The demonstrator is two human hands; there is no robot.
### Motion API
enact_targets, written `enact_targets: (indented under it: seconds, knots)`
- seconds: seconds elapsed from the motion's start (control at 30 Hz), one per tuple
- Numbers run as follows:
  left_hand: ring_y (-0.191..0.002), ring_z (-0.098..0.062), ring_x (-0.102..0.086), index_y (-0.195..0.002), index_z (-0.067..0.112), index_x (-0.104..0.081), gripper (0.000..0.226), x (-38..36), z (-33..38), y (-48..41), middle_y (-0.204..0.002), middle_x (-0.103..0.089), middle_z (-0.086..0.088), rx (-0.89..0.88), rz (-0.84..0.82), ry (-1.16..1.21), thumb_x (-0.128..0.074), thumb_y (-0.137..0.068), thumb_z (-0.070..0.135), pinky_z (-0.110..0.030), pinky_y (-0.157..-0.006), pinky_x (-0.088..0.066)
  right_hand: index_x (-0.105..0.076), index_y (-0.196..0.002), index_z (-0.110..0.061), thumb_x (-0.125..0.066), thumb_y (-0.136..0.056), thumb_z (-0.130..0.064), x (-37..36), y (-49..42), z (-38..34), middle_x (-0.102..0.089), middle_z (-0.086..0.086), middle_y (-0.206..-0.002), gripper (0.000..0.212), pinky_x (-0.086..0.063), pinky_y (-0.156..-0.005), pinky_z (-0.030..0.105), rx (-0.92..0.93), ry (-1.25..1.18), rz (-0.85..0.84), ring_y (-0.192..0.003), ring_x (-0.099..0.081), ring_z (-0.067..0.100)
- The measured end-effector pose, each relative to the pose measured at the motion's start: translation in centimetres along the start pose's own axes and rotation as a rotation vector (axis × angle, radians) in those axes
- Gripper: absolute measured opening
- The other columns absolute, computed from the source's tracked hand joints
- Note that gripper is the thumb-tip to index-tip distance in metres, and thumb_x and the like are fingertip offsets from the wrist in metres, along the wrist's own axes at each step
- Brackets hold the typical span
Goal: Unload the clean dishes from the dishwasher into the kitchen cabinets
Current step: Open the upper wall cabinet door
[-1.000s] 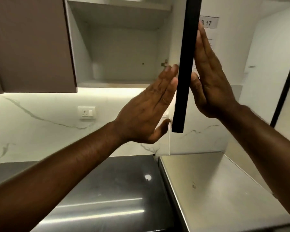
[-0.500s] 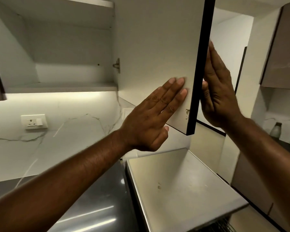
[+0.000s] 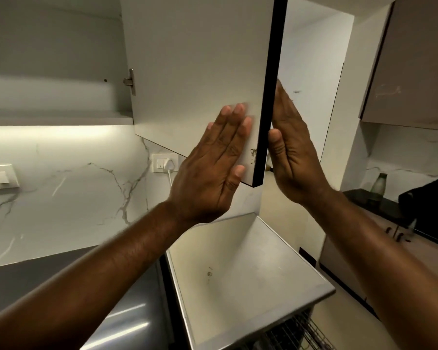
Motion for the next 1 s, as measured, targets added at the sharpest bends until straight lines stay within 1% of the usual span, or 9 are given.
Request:
enact_targets:
  seconds: [0.1,0.17,0.27,0.4,0.5,0.63,0.73,0.87,1.0]
  knots:
    - [-0.150,-0.033,-0.010,-0.149,-0.007,-0.018,0.058,-0.1,0.4,0.2,-0.159,-0.016,-0.026,0.066,0.013,0.035,-0.032,-0.099,0.019,-0.051,-0.120,-0.021,-0.017,-0.152,-0.001,-0.018,-0.103,-0.042,-0.2,0.5,-0.3,-0.017,0.014,-0.161,0.064,-0.015,-0.122,0.042,-0.042,-0.021,0.003,-0.150,-0.013,0.018]
    - [-0.151,-0.032,-0.008,-0.150,-0.006,-0.017,0.058,-0.1,0.6,0.4,-0.160,-0.014,-0.024,0.105,0.016,0.065,-0.034,-0.099,0.016,-0.047,-0.122,-0.018,-0.015,-0.153,-0.002,-0.017,-0.103,-0.045,-0.3,1.1,-0.7,-0.015,0.013,-0.161,0.066,-0.015,-0.122,0.046,-0.069,-0.010,-0.002,-0.150,-0.012,0.019]
    - [-0.151,-0.031,-0.005,-0.151,-0.007,-0.015,0.061,0.3,1.0,1.0,-0.161,-0.010,-0.023,0.142,-0.001,0.103,-0.037,-0.098,0.012,-0.039,-0.124,-0.012,-0.015,-0.153,-0.004,-0.018,-0.103,-0.043,-0.5,2.1,-1.3,-0.014,0.011,-0.162,0.064,-0.015,-0.122,0.045,-0.104,0.041,-0.007,-0.150,-0.011,0.019]
    - [-0.152,-0.030,-0.004,-0.152,-0.007,-0.014,0.063,0.9,2.0,2.1,-0.162,-0.008,-0.022,0.156,-0.054,0.171,-0.039,-0.099,0.017,-0.035,-0.124,-0.009,-0.015,-0.153,-0.005,-0.025,-0.104,-0.032,-0.5,4.4,-2.4,-0.015,0.011,-0.162,0.057,-0.014,-0.122,0.042,-0.162,0.148,-0.015,-0.150,-0.011,0.017]
    - [-0.152,-0.026,-0.003,-0.153,-0.004,-0.012,0.065,0.4,2.9,4.8,-0.163,-0.006,-0.019,0.171,-0.136,0.223,-0.038,-0.100,0.023,-0.036,-0.124,-0.010,-0.014,-0.153,-0.006,-0.028,-0.102,-0.031,-0.8,7.4,-3.9,-0.015,0.012,-0.162,0.058,-0.013,-0.122,0.043,-0.211,0.203,-0.034,-0.150,-0.011,0.016]
    - [-0.152,-0.027,-0.002,-0.152,-0.007,-0.006,0.072,-1.7,5.5,11.0,-0.162,-0.002,-0.022,0.157,-0.292,0.288,-0.041,-0.099,0.028,-0.047,-0.122,-0.015,-0.014,-0.152,-0.002,-0.029,-0.102,-0.029,-1.4,12.0,-6.2,-0.016,0.014,-0.161,0.059,-0.014,-0.121,0.044,-0.285,0.209,-0.067,-0.150,-0.012,0.019]
    - [-0.152,-0.027,0.001,-0.152,-0.007,-0.005,0.073,-3.5,7.7,16.3,-0.162,0.000,-0.021,0.170,-0.416,0.341,-0.040,-0.100,0.030,-0.047,-0.123,-0.013,-0.013,-0.153,-0.002,-0.032,-0.103,-0.025,-1.7,16.1,-7.4,-0.015,0.015,-0.161,0.057,-0.014,-0.121,0.047,-0.352,0.234,-0.118,-0.150,-0.013,0.021]
    - [-0.152,-0.026,0.002,-0.153,-0.005,-0.004,0.072,-5.0,10.6,22.2,-0.163,0.001,-0.019,0.196,-0.503,0.408,-0.038,-0.100,0.030,-0.043,-0.123,-0.010,-0.011,-0.154,-0.006,-0.034,-0.103,-0.024,-2.4,22.9,-8.1,-0.011,0.009,-0.163,0.058,-0.011,-0.121,0.045,-0.531,0.247,-0.184,-0.150,-0.009,0.017]
    - [-0.152,-0.024,0.004,-0.154,-0.001,0.000,0.072,-6.8,14.4,28.0,-0.163,0.004,-0.015,0.217,-0.628,0.512,-0.035,-0.101,0.032,-0.042,-0.124,-0.009,-0.014,-0.154,-0.009,-0.034,-0.103,-0.028,-1.9,31.0,-9.5,-0.013,0.004,-0.163,0.058,-0.013,-0.122,0.037,-0.694,0.277,-0.207,-0.150,-0.010,0.012]
Point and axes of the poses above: each hand's wrist, its own y-axis away from the middle knuckle, its own x-axis out of the back of the hand, z = x × y, the point moved 9 cm from there along -y, towards the middle knuckle
